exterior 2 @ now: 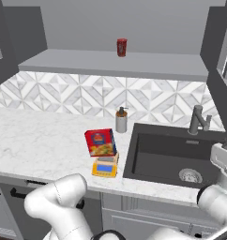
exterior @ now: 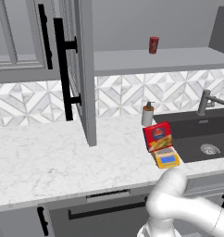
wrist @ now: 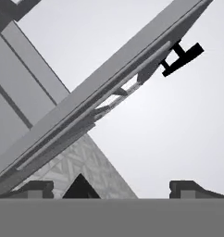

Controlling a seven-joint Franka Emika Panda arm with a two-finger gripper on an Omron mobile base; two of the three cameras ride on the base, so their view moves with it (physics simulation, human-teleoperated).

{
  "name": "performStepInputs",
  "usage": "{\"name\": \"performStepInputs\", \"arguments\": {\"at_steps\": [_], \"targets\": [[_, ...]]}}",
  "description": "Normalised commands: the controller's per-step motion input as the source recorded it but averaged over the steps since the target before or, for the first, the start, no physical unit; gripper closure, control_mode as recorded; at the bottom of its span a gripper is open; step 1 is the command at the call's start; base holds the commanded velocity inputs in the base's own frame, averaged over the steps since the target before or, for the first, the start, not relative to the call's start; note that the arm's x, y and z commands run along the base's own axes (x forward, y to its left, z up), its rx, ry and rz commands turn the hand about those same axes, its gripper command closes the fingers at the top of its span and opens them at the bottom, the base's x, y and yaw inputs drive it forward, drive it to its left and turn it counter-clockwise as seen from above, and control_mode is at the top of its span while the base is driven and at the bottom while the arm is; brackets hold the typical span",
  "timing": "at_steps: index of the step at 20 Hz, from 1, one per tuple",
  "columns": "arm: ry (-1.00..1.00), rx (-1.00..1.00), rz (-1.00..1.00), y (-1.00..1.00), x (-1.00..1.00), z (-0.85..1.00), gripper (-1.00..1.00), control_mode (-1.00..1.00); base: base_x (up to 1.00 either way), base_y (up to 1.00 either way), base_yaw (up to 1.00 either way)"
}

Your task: Pick the boxed food and place it on the digital scale for weighing, and close the cabinet.

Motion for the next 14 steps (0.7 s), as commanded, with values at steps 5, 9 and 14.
{"name": "performStepInputs", "arguments": {"at_steps": [5, 9, 14], "targets": [[0.03, 0.08, -0.02, -0.54, -0.25, 0.41, -1.0, -1.0, 0.0, 0.0, 0.0], [-0.11, 0.0, -0.01, 0.03, -0.27, 0.95, -1.0, -1.0, 0.0, 0.0, 0.0], [-0.12, -0.01, 0.0, 0.24, -0.27, 0.92, -1.0, -1.0, 0.0, 0.0, 0.0]]}}
